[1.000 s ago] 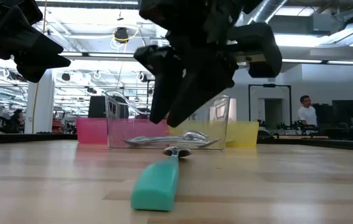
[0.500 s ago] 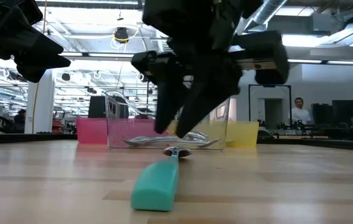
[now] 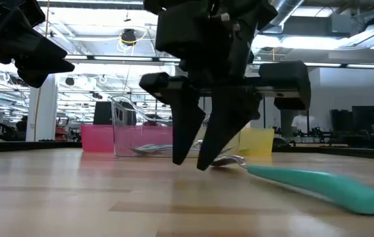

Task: Sort silverware by color (type)
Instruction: Put the light green spoon into the red bin

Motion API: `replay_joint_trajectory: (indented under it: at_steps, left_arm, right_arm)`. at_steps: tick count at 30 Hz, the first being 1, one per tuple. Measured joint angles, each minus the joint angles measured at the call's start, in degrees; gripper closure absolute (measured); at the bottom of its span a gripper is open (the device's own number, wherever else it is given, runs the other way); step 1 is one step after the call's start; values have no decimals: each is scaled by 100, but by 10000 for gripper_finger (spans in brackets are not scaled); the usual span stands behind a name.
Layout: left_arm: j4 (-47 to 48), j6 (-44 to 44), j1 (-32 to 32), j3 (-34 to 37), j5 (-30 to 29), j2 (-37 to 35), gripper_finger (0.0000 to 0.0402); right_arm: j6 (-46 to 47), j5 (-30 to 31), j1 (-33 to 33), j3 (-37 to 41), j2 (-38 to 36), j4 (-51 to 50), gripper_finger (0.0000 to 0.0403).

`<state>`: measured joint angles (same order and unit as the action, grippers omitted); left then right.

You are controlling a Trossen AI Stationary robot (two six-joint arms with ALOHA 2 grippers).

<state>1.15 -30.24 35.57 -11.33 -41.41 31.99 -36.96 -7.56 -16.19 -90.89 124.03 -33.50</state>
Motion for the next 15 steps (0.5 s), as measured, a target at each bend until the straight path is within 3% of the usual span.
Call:
replay_joint_trajectory:
  at_steps: [7, 15]
  left_arm:
    - [90, -3, 2, 0, -2, 0, 246]
    - [173, -78, 2, 0, -2, 0, 246]
  right_arm:
    - [697, 16, 0, -91, 0, 78, 249]
    - [3583, 1097, -20, -721, -4, -510, 249]
